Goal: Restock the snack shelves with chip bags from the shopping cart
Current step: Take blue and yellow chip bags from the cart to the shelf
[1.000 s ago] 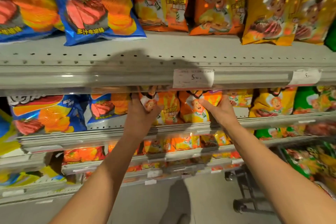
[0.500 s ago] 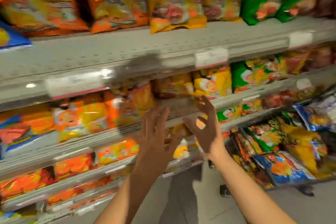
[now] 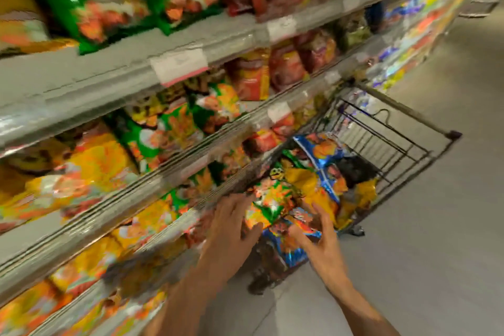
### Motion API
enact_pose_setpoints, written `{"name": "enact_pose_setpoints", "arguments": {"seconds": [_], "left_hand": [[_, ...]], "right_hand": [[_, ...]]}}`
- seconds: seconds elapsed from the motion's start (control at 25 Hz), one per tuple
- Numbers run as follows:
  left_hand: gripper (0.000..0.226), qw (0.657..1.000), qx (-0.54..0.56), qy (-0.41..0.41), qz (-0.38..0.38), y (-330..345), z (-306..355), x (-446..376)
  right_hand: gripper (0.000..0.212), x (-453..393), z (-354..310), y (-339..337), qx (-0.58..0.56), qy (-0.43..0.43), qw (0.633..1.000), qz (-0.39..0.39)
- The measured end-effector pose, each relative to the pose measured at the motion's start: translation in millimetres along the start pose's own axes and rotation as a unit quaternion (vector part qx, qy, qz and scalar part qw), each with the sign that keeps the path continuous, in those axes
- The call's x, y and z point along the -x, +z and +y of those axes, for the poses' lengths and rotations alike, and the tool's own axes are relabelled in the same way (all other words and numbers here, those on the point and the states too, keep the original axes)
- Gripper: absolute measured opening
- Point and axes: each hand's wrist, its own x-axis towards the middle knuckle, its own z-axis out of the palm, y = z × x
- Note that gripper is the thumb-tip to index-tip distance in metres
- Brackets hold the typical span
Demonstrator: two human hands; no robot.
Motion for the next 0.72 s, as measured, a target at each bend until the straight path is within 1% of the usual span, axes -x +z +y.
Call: {"name": "enact_pose_setpoints", "arguments": {"seconds": [0.12, 0.24, 0.32, 0.4, 0.48, 0.52, 0.6, 0.68, 0.72], "left_hand": [[0.05, 0.997, 0.011, -0.017, -0.074, 42, -3, -50], [0.048, 0.987, 0.013, -0.022, -0.162, 87, -16, -107], [0.054, 0.972, -0.002, -0.031, -0.232, 118, -28, -142], [0.061, 0.955, -0.03, -0.059, -0.288, 147, -40, -176], [0.061, 0.933, -0.048, -0.099, -0.344, 170, -54, -206], [0.061, 0.923, -0.06, -0.105, -0.365, 180, -61, -220], [0.059, 0.915, -0.05, -0.117, -0.384, 201, -71, -253], [0.06, 0.923, -0.052, -0.108, -0.366, 213, -67, -284], [0.062, 0.927, -0.055, -0.103, -0.355, 219, -64, -302]], "right_hand": [[0.078, -27, 32, -33, -0.019, 0.06, 0.997, 0.045], [0.065, -58, 62, -55, -0.026, 0.103, 0.989, 0.099], [0.059, -76, 75, -69, -0.006, 0.132, 0.984, 0.117], [0.063, -91, 84, -83, 0.012, 0.178, 0.974, 0.143], [0.073, -107, 88, -90, 0.042, 0.206, 0.964, 0.161], [0.076, -119, 90, -92, 0.069, 0.21, 0.962, 0.163], [0.073, -141, 102, -91, 0.111, 0.212, 0.96, 0.145], [0.073, -157, 109, -80, 0.14, 0.19, 0.966, 0.105], [0.079, -166, 116, -74, 0.158, 0.176, 0.969, 0.071]]}}
